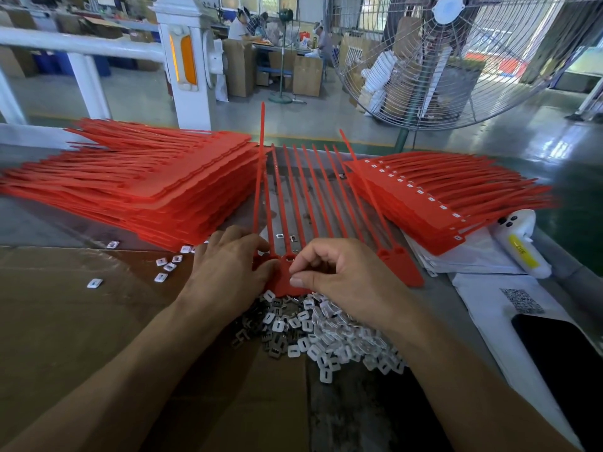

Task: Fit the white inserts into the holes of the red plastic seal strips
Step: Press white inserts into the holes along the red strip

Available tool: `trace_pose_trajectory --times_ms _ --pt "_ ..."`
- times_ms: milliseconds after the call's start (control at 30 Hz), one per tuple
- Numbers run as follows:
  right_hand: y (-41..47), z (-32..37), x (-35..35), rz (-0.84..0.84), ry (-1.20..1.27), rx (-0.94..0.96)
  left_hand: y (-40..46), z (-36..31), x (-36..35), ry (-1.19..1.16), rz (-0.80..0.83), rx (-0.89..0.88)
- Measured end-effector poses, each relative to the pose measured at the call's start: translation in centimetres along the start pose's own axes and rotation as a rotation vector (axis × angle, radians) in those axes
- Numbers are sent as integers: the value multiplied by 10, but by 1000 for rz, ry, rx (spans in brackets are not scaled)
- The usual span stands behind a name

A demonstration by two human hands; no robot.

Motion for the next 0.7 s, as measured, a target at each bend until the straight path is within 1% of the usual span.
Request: trace_pose_trajectory --times_ms 500,700 --pt "0 2 0 1 -10 53 0 0 0 4 -3 -14" --pt "1 2 -1 4 -19 35 0 0 0 6 -1 -14"
Point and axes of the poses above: each hand's wrist, its own y-axis towards the middle knuckle, its own x-axis out of the back of the hand, z = x × y, the point moved 5 cm from there along y, towards the middle knuckle, and after that the axes turned 9 degrees about -y, right-handed, at the moved point
